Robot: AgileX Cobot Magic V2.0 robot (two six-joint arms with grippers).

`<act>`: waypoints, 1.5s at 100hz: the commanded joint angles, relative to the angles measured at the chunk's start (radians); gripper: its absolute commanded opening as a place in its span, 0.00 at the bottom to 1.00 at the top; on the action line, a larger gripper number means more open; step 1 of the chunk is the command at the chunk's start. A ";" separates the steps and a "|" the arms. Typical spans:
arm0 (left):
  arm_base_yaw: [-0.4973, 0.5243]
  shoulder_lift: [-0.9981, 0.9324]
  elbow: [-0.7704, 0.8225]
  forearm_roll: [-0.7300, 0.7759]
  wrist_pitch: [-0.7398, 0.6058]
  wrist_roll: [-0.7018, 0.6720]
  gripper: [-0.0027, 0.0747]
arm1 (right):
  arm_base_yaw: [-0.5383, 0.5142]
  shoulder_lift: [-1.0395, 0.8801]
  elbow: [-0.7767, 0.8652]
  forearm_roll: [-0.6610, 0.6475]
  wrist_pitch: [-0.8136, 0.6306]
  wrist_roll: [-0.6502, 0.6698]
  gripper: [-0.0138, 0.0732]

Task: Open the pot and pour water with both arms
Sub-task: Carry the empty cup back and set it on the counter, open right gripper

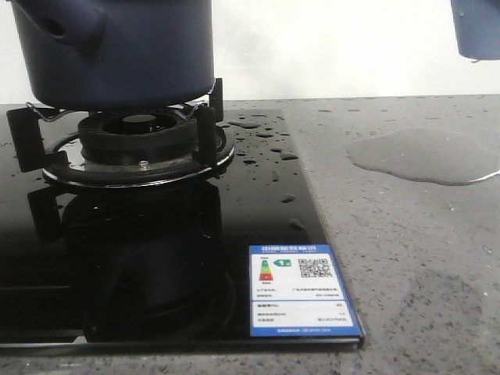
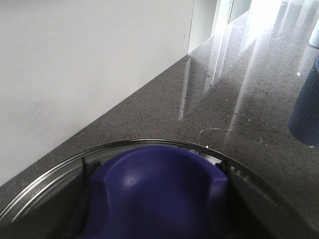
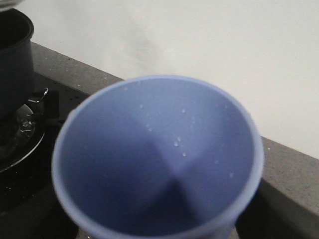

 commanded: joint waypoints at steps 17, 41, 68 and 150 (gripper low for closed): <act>-0.007 -0.037 0.041 -0.079 -0.035 0.032 0.44 | -0.053 0.036 -0.026 0.040 -0.171 0.005 0.45; -0.007 -0.037 0.068 -0.130 -0.054 0.063 0.44 | -0.114 0.076 -0.026 0.156 -0.264 0.005 0.45; -0.007 -0.037 0.068 -0.164 -0.091 0.107 0.44 | -0.114 0.076 -0.026 0.156 -0.276 0.005 0.45; -0.021 -0.055 0.068 -0.250 -0.084 0.108 0.60 | -0.114 0.076 -0.026 0.205 -0.278 0.005 0.45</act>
